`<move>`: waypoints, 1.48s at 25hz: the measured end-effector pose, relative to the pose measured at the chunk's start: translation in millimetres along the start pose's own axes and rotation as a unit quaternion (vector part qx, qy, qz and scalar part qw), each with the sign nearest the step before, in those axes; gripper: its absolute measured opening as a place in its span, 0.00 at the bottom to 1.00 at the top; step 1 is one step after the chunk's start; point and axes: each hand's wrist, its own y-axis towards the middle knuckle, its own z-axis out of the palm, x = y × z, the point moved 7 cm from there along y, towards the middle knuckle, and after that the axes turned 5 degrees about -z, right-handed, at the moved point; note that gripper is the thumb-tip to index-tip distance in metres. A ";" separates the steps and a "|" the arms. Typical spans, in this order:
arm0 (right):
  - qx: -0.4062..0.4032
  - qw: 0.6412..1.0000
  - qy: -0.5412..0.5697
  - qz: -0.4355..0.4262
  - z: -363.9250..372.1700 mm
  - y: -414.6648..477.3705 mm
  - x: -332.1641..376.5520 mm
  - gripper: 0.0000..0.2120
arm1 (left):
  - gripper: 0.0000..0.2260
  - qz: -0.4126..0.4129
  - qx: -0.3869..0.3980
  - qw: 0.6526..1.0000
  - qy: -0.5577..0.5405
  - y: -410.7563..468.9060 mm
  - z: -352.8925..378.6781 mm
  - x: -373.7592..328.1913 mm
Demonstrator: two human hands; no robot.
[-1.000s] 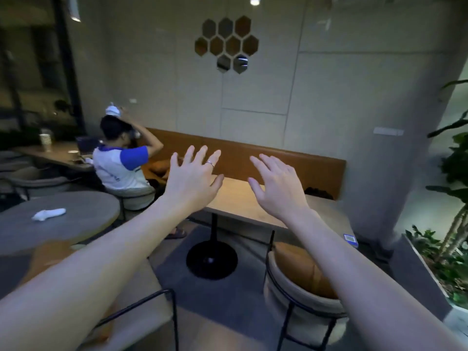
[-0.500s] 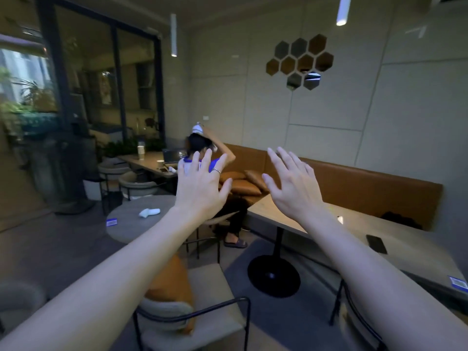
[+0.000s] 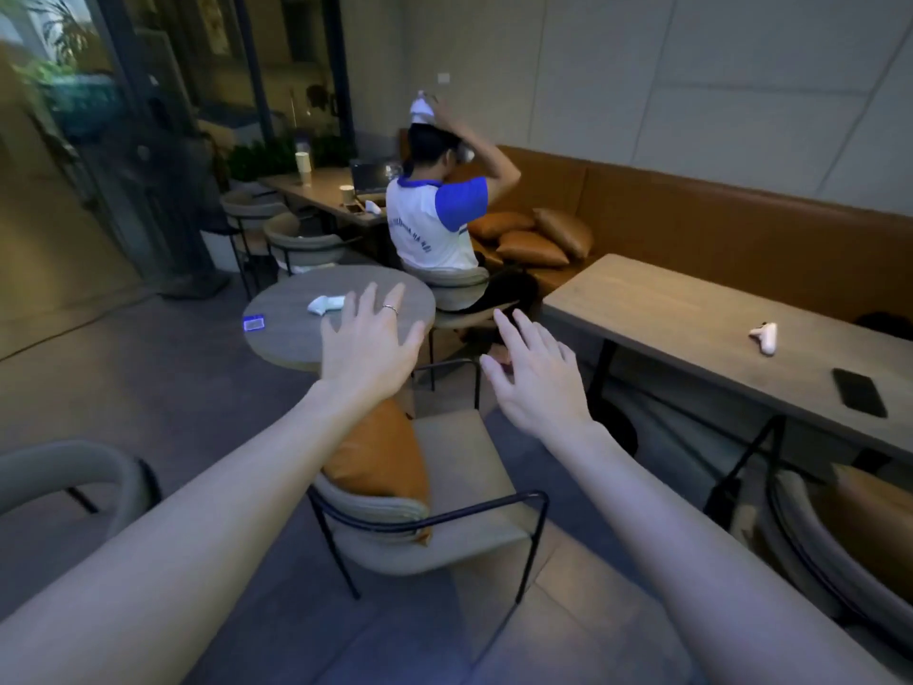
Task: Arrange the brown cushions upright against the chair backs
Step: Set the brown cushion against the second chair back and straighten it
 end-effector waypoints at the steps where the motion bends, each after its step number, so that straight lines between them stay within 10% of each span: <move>1: 0.025 0.999 0.018 0.013 30.4 6.5 -2.1 0.29 | 0.28 -0.016 0.019 1.000 0.005 10.4 22.0 13.4; 7: 0.169 0.959 0.169 0.153 196.2 16.2 -9.7 0.30 | 0.28 -0.120 0.126 0.985 0.013 44.8 142.6 113.1; 14: 0.223 0.766 0.346 0.493 358.7 -22.6 -12.2 0.35 | 0.41 -0.248 0.255 0.933 -0.054 71.3 255.2 228.1; 19: 0.199 0.670 0.271 0.662 412.5 -39.1 -28.7 0.41 | 0.52 -0.351 0.276 0.864 -0.232 102.6 313.5 277.6; 26: 0.111 0.682 0.112 0.714 411.0 -58.7 -67.9 0.38 | 0.56 -0.441 0.293 0.776 -0.343 109.2 366.1 318.0; 29: 0.124 0.637 0.162 0.743 419.4 -85.8 -79.8 0.36 | 0.64 -0.457 0.292 0.769 -0.338 105.0 374.0 319.0; 37: 0.124 0.676 0.183 0.703 416.3 -77.6 -109.8 0.25 | 0.58 -0.460 0.278 0.772 -0.340 107.8 394.9 312.8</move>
